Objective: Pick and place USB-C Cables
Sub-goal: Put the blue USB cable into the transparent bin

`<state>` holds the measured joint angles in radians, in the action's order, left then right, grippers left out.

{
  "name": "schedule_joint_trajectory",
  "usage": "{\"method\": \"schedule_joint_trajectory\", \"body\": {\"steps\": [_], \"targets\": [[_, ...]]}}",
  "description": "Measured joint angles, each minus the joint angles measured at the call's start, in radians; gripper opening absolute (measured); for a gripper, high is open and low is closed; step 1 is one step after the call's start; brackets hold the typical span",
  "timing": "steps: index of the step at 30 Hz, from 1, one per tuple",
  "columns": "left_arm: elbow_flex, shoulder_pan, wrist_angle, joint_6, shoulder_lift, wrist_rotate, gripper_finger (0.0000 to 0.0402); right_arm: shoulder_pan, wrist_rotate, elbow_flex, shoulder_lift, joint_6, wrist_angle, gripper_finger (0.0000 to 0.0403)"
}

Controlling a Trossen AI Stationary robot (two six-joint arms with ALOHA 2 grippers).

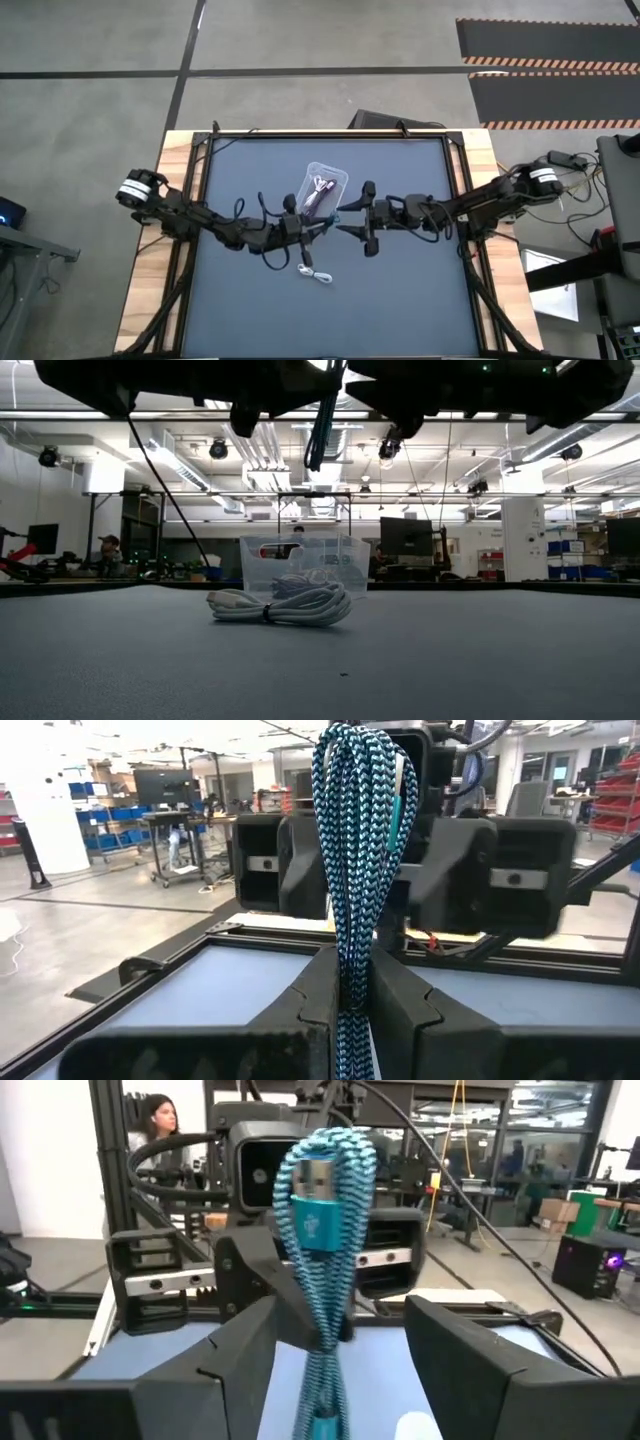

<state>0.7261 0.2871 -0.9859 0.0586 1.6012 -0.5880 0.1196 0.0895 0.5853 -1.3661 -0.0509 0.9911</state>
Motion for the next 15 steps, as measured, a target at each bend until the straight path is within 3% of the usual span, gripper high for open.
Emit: {"method": "schedule_joint_trajectory", "body": {"steps": [10,15], "targets": [[0.000,0.000,0.000,0.000,0.000,-0.001,0.0019,0.000,-0.001,0.105,-0.080,-0.028,0.008,0.0202],[0.000,0.000,0.001,0.000,0.000,-0.001,0.0019,0.000,0.013,0.118,-0.096,-0.027,0.007,0.0135]]}}
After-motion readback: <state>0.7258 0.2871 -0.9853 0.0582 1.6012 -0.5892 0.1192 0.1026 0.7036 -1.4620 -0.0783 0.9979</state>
